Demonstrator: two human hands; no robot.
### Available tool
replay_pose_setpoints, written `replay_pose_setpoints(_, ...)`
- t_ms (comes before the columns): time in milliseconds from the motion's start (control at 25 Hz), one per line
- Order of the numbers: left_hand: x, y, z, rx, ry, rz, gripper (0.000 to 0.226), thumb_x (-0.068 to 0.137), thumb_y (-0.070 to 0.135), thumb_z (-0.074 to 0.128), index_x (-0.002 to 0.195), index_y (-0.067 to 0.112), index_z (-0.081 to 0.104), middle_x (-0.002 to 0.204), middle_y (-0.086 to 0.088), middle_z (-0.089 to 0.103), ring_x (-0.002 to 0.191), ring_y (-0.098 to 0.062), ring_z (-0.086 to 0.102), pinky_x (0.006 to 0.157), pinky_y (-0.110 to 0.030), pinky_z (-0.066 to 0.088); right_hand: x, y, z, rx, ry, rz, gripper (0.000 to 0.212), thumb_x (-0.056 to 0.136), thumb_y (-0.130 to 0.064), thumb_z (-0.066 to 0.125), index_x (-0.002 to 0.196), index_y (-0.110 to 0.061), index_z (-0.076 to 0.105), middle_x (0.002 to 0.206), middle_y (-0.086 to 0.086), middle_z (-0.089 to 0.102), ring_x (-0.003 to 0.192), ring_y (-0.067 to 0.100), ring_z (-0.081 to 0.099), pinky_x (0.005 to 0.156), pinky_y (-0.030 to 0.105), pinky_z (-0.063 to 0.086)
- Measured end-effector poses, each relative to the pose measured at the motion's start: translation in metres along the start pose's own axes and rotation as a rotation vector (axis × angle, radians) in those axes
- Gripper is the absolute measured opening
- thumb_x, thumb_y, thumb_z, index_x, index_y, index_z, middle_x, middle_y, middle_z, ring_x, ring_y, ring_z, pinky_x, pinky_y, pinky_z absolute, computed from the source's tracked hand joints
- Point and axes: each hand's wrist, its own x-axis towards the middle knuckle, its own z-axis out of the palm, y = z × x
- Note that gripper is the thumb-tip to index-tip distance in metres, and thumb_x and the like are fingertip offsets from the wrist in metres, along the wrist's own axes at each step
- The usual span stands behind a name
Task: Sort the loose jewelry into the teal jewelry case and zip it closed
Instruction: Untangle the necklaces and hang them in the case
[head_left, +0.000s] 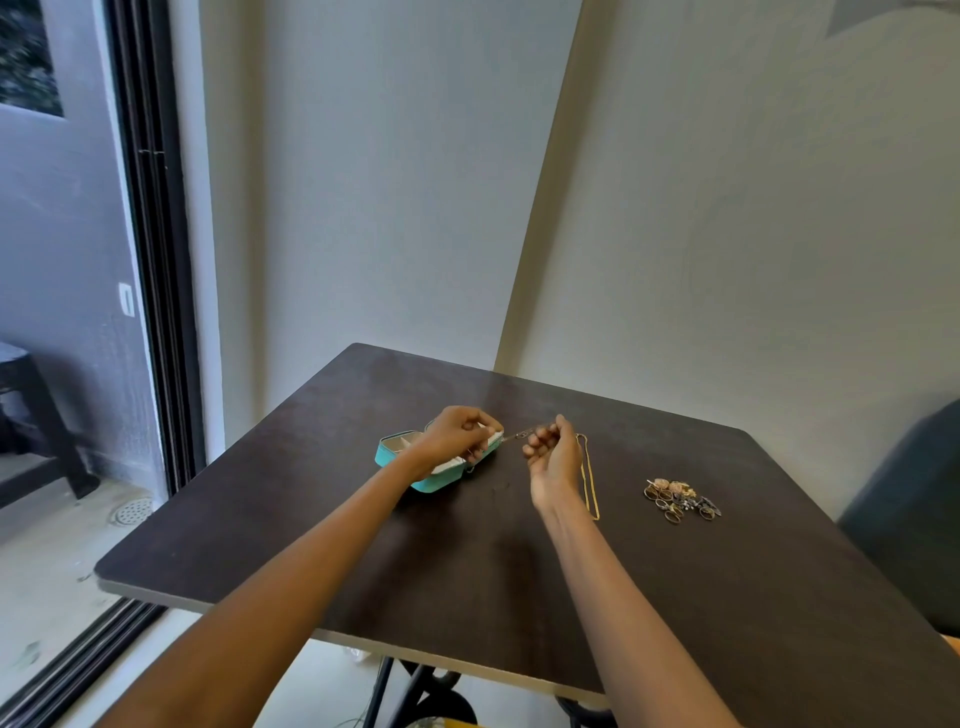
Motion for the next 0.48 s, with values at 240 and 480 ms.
replay_pose_setpoints(240, 0.006, -0.004, 0.007, 0.397, -0.101, 0.074, 0.021, 0.091, 0.015, 0.06, 0.11, 0.011, 0.068, 0.077, -0.002, 0.067, 0.057, -0.005, 0.056, 0.063, -0.019, 0.05, -0.004, -0.001, 0.003, -0.042, -0.009, -0.011, 0.031, 0.097, -0.019, 0.049, 0.067, -0.015, 0.048, 0.053, -0.004, 0.049, 0.055, 0.011, 0.045, 0.057, 0.024, 0.041)
replay_pose_setpoints(480, 0.005, 0.001, 0.012, 0.475, -0.117, 0.113, 0.019, 0.085, 0.019, 0.067, 0.103, 0.014, 0.071, 0.071, 0.007, 0.063, 0.057, -0.004, 0.055, 0.052, -0.005, 0.043, -0.005, 0.0, -0.007, -0.163, -0.032, -0.031, 0.036, 0.099, -0.022, 0.047, 0.063, -0.015, 0.047, 0.048, -0.005, 0.041, 0.055, 0.012, 0.039, 0.058, 0.026, 0.037)
